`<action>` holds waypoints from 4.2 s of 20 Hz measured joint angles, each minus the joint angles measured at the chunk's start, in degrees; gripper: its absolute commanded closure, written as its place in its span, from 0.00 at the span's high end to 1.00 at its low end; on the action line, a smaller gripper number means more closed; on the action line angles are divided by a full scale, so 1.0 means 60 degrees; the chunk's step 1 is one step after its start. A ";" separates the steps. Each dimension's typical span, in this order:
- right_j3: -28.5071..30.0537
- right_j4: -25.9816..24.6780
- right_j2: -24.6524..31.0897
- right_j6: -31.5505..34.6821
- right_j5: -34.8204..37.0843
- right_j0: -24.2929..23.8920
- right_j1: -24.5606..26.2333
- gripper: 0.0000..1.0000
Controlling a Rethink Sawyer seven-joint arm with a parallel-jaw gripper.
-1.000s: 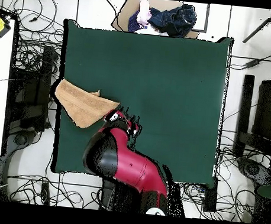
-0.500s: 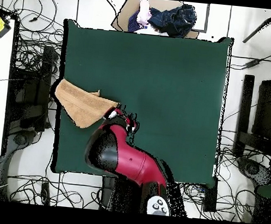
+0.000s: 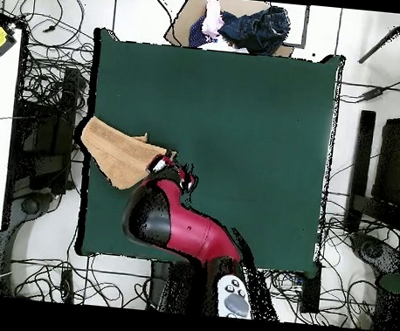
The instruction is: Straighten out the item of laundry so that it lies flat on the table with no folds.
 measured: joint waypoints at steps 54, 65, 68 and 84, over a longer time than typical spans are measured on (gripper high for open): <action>-0.1572 0.0159 0.0798 0.0002 -0.3039 0.0249 0.3532 1.00; -0.1503 0.0720 0.0799 0.0008 -0.3051 0.0682 0.4146 1.00; -0.1407 0.0886 0.0800 0.0008 -0.3051 0.0772 0.4109 1.00; -0.0537 0.1439 0.0674 0.0008 -0.2504 0.0783 0.2818 1.00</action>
